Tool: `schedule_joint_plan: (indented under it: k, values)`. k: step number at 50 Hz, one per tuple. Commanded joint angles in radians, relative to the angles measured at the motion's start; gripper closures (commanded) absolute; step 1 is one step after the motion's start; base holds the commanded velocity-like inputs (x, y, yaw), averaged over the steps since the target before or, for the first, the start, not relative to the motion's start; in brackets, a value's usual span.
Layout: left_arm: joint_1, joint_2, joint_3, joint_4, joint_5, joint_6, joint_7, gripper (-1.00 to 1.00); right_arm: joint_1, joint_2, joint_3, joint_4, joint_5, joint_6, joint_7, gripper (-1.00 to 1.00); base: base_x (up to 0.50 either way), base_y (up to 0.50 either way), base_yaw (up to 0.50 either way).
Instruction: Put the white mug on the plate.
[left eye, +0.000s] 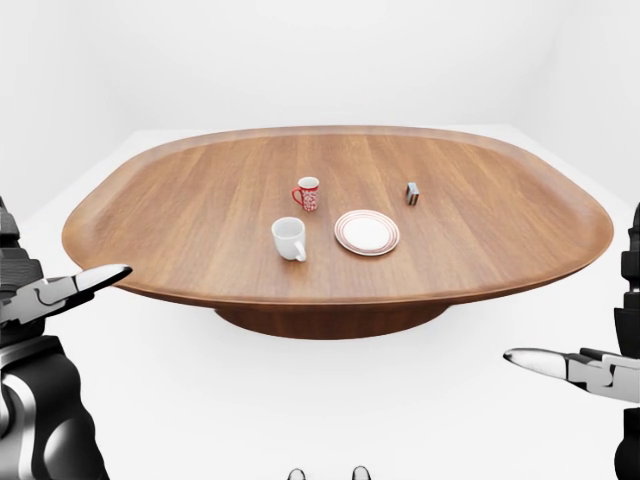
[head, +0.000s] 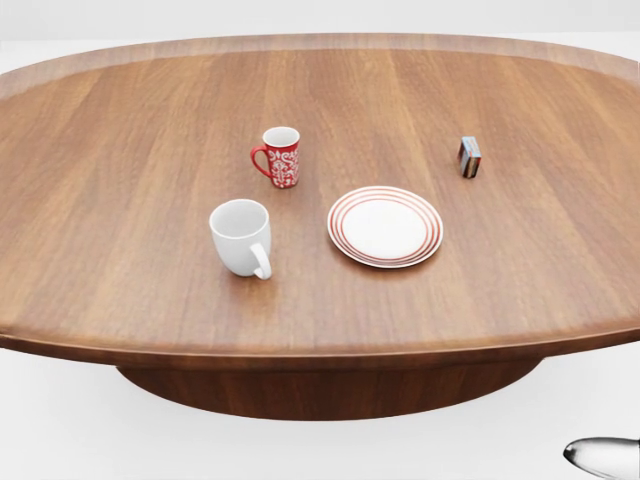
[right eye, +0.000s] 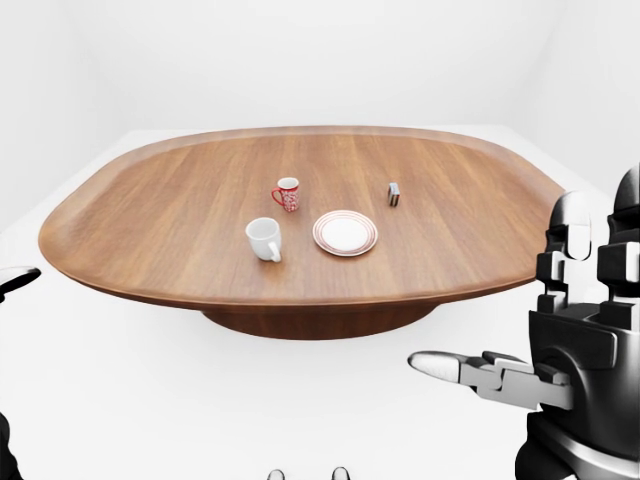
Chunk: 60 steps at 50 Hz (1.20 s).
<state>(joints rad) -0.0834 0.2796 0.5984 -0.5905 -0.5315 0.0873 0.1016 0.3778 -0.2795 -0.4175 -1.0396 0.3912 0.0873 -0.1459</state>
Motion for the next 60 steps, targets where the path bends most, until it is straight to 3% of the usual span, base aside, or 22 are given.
schedule_joint_plan:
  k: [1,22,33,60]
  values:
    - [0.000,0.003,0.007,-0.009,-0.005,0.000,0.003,-1.00,0.006,-0.005,0.004,-0.007,0.005,0.000,0.000,-1.00,0.00,0.50,0.00]
    - [-0.001,0.004,0.007,-0.004,-0.005,0.000,0.004,-1.00,-0.008,-0.010,0.027,-0.007,-0.003,0.000,-0.011,-1.00,0.00,0.48,0.00]
    - [-0.003,0.005,0.007,-0.002,-0.003,0.000,0.004,-1.00,-0.014,0.003,0.016,-0.007,0.012,0.000,0.000,-1.00,0.00,0.01,0.00]
    - [0.002,-0.002,0.001,0.003,0.008,0.000,-0.004,-1.00,-0.018,0.025,0.021,-0.007,-0.004,0.000,0.025,-1.00,0.31,0.00,0.00]
